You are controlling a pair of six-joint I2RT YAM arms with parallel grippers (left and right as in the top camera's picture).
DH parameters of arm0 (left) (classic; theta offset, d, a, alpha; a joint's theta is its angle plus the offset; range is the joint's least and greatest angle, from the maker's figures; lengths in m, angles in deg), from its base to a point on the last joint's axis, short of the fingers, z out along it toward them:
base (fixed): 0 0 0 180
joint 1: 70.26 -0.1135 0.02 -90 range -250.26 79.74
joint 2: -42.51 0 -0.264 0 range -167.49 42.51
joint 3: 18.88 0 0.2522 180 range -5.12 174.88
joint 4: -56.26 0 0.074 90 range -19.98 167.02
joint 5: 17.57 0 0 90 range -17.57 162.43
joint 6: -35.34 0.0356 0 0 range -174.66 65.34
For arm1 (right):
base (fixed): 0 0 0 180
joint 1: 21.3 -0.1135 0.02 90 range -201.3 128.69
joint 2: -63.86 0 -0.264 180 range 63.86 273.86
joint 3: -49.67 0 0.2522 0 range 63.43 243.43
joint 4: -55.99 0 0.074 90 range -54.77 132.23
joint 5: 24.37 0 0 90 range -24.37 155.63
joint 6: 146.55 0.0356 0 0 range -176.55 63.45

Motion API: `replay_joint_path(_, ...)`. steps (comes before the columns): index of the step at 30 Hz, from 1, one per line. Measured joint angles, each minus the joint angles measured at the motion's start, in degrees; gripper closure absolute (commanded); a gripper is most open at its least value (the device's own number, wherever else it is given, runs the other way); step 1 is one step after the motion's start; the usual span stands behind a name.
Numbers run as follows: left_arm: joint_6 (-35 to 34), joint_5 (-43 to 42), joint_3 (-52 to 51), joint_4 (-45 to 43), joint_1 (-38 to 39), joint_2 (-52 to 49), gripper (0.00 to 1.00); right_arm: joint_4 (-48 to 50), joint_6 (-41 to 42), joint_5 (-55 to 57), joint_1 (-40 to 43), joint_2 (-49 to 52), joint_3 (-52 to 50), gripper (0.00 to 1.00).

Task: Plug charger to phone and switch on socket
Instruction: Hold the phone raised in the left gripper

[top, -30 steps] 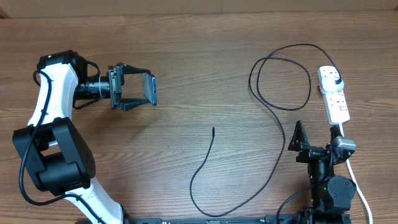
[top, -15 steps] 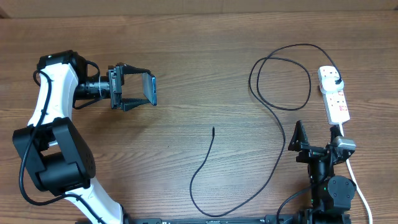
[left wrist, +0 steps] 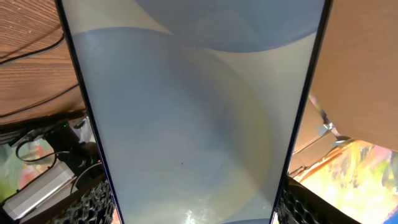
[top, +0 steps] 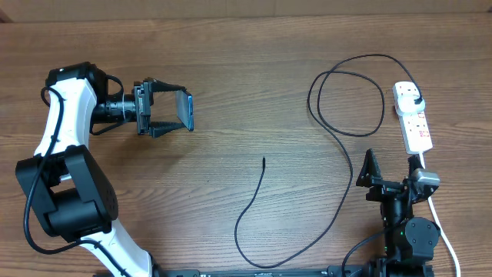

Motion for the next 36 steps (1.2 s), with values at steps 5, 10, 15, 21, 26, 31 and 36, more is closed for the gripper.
replay_joint_path(5,0.0,0.8,0.0,0.0,0.0,0.0,0.96,0.0,0.0,0.0,0.0,0.0,0.0,0.00)
replay_joint_path(10,0.0,1.0,0.0,0.0,0.0,0.0,0.96,0.0,0.0,0.0,0.0,0.0,0.0,0.00)
replay_joint_path(15,0.0,1.0,0.0,0.0,0.0,0.0,0.96,0.0,0.0,0.0,0.0,0.0,0.0,0.00)
replay_joint_path(21,0.0,1.0,0.0,0.0,0.0,0.0,0.96,0.0,0.0,0.0,0.0,0.0,0.0,0.00)
replay_joint_path(26,0.0,1.2,0.0,0.0,0.0,0.0,0.96,0.0,0.0,0.0,0.0,0.0,0.0,0.00)
replay_joint_path(31,0.0,1.5,0.0,0.0,0.0,0.0,0.96,0.0,0.0,0.0,0.0,0.0,0.0,0.00)
replay_joint_path(36,0.0,3.1,0.0,0.0,0.0,0.0,0.96,0.0,0.0,0.0,0.0,0.0,0.0,0.00)
